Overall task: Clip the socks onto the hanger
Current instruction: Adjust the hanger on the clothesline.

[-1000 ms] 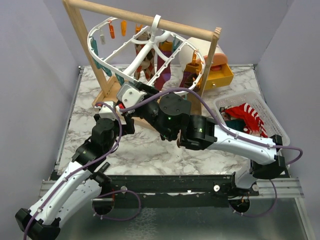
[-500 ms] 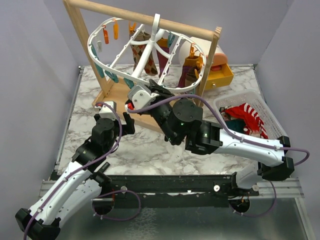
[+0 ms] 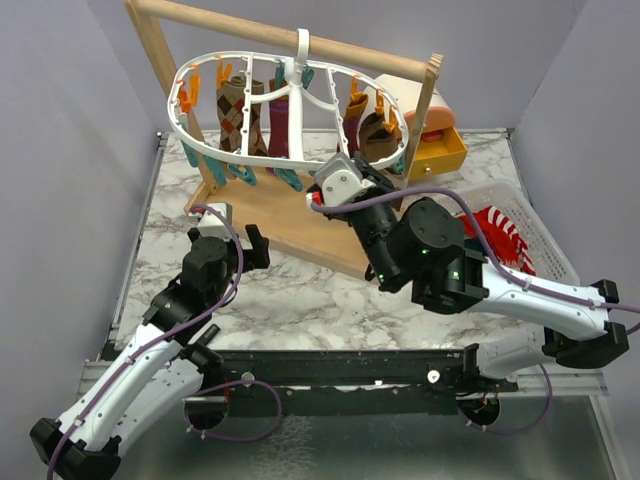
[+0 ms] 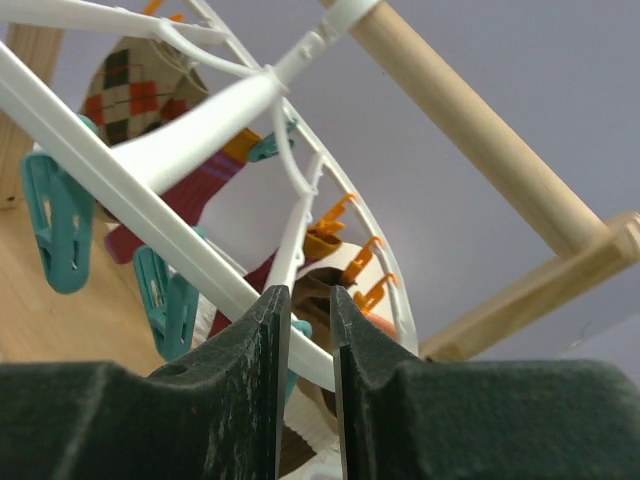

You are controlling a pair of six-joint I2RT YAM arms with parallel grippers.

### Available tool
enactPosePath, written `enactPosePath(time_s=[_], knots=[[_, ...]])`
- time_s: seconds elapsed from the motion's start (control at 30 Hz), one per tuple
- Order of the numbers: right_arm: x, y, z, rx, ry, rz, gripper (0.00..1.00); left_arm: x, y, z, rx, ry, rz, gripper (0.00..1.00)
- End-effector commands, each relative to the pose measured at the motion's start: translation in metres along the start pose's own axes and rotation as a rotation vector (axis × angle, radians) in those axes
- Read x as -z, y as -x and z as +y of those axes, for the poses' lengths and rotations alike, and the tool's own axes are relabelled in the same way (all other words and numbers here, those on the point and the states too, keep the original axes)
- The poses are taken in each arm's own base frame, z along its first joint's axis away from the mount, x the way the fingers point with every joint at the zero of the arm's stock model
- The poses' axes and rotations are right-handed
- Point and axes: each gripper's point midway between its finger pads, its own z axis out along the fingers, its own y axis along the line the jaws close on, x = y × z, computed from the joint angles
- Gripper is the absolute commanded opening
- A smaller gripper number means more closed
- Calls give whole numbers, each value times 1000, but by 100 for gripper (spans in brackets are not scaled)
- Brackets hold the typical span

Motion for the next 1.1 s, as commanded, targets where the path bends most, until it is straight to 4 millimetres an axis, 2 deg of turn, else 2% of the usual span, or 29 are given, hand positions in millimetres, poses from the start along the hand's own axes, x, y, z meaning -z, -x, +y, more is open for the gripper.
enactPosePath(time_s=[0.0,0.17,0.43,0.5,0.63,0.73,0.8,0.9,0.97,1.07], knots=[[11,-17,-28,-31,-88,51,28,0,-3,-2,7,-18,4,99],[17,-26,-32,-42,-100,66,28,-1,-4,-4,5,-24,9,99],[21,-26,-37,-78,-76,61,30,0,-5,-4,5,-26,10,99],[25,-26,-38,-119,-38,60,35,0,-4,-4,5,-27,9,99],[40,-23,-35,-209,111,32,63,1,-4,-4,6,-28,7,99],[54,-19,-34,-264,217,-2,74,0,-4,-4,4,-29,8,99],[61,-17,-37,-299,255,-24,76,-1,-4,-5,4,-30,10,99],[70,-9,-56,-391,247,-74,78,-1,-5,-5,2,-33,13,99],[73,1,-72,-473,217,-120,79,-1,-5,-5,4,-33,12,99],[69,21,-88,-562,185,-168,79,-2,-5,-6,5,-35,14,99]])
